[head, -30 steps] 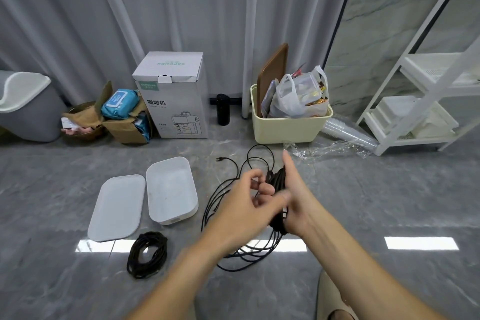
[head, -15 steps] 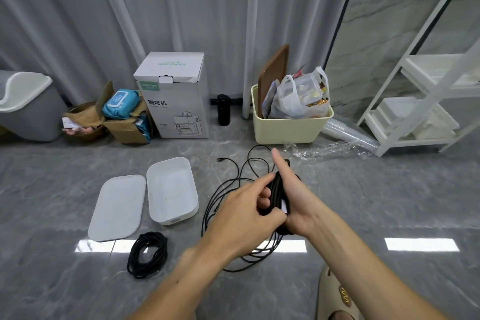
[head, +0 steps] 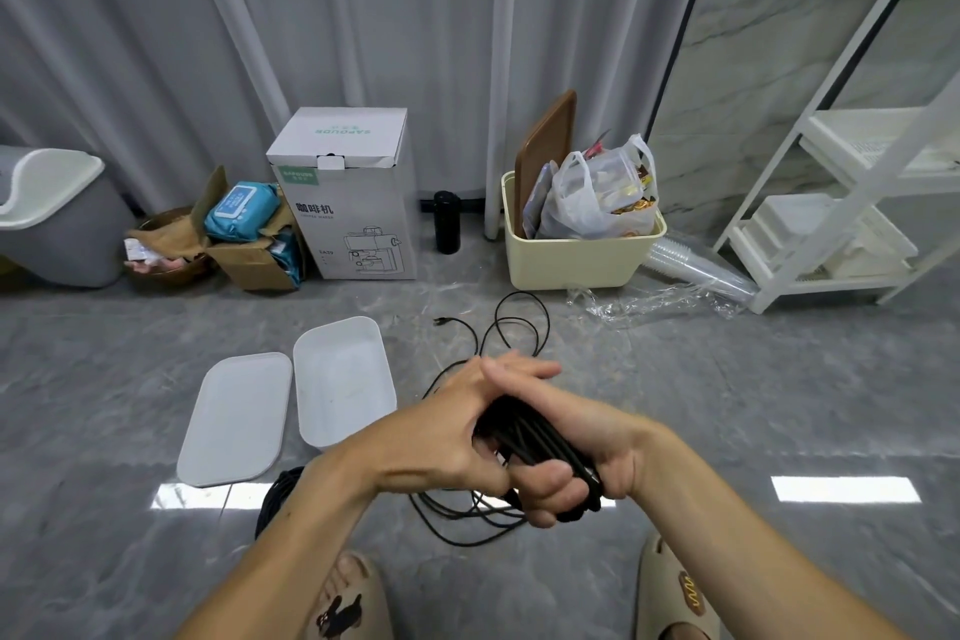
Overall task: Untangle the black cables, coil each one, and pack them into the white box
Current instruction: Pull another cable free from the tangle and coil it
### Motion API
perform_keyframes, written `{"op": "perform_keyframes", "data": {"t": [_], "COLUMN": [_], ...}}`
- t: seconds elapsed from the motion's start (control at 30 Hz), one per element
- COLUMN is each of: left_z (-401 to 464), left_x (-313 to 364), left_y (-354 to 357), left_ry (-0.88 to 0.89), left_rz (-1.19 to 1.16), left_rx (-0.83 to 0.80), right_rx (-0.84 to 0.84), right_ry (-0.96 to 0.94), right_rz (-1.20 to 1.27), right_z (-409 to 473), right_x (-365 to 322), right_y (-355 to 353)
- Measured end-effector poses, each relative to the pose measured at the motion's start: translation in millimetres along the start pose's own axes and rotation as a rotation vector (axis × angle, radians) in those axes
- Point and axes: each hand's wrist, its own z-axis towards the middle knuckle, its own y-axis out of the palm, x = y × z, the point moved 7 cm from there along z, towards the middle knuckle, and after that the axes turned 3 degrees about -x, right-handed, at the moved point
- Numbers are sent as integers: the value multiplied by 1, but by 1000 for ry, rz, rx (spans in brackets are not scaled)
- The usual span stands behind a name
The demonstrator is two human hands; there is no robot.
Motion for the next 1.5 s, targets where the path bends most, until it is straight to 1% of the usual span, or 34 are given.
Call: {"op": "perform_keyframes", "data": {"t": [0.17,0.33,0.53,0.6,0.67,0.83,0.97,1.07,1.2,1.27,1.37,1.43,1.5], "left_z": [1,0,-8,-9,-8,3,5,3,4,4,6,7,6], "left_x": [2,-4,-8,-8,-9,-7,-3,-8,-13,-14,-15,-14,-15], "left_y": [9,7,2,0,2,-2,-20,-30,-37,-40,-41,-41,-42], "left_ry": [-3,-77,-110,-103,-106,-79,-28,-19,-35,-48,-51,-52,-61], "left_rz": [55,-71,-213,-193,-143,-132,-76,-60,-89,-96,-105,-104,-89], "left_rx": [-90,-206,-285,-279,-233,8,208,331,444,512,540,524,502], "right_rx": [-74,-188,-348,-371,-355,-211,-40,161,425,566,723,757,745], "right_ry": [88,90,9,-34,-101,-230,-306,-367,-428,-480,-585,-604,-587], "right_rz": [-156,-166,-139,-116,-117,-136,-185,-268,-464,-520,-512,-458,-386], "right_z": [3,5,1,-2,-9,-21,-25,-29,-37,-41,-43,-42,-40], "right_x": [8,10,9,9,4,-12,-25,-34,-45,-50,-51,-48,-45], "right_y": [10,16,21,15,6,-8,-14,-22,-27,-28,-28,-26,-26]}}
